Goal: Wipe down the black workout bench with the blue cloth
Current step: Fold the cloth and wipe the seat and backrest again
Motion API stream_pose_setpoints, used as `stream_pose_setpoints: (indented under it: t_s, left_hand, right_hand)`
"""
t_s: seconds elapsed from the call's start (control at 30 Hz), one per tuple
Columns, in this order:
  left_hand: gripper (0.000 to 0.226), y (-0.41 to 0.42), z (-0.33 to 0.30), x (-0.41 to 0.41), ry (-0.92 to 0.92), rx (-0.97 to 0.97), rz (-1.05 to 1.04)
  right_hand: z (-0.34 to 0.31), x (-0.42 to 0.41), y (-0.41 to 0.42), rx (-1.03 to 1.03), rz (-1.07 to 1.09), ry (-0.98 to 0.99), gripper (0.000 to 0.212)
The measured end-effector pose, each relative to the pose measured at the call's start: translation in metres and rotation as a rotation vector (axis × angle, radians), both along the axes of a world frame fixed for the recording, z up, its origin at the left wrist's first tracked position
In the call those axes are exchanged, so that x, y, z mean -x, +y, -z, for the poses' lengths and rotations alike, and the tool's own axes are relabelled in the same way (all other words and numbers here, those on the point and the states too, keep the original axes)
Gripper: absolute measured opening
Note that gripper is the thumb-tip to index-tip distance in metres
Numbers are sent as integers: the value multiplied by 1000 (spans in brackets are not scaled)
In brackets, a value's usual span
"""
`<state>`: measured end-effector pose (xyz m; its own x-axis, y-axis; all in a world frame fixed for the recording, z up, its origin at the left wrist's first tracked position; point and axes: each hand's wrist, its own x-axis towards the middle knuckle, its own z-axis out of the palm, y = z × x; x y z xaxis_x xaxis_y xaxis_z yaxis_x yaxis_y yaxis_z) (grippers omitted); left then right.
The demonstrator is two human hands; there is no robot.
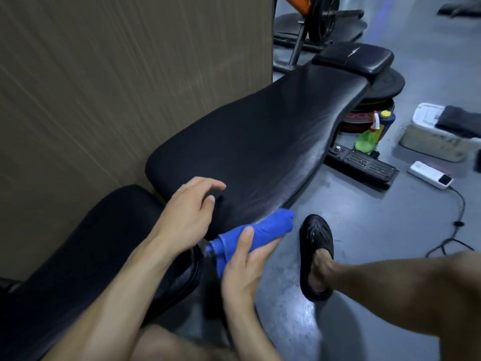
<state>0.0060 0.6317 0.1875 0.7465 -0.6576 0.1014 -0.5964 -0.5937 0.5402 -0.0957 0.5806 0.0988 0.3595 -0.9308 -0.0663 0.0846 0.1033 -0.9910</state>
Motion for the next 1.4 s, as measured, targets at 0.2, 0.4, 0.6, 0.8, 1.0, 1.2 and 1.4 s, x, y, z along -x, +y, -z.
stream_pose_setpoints:
  t_s: [0.2,0.4,0.6,0.8,1.0,1.2,1.4]
  left_hand:
    - [36,-13,-3,-8,112,-4,32]
    - [35,-34,-7,-11,152,1,42]
    - [35,-61,-12,-6,161,-18,30]
    - [36,-120,-7,-23,218,78,-35]
    - [36,-190,8,-33,286,132,-121]
    - [35,-235,17,-55,305,141,-183]
    - [35,-255,12,-83,198,-19,-116]
  right_hand:
    - [-9,-31,-150,-115,-52,179,71]
    - [-9,12,-16,113,-195,212,96]
    - [-31,-48,-184,-7,-103,362,86]
    - [-9,-8,-122,62,-271,283,92]
    - [-17,-57,-241,163,-262,397,89]
    - [-30,-84,-312,132,-320,408,81]
    - [-29,-77,-312,179,-413,456,84]
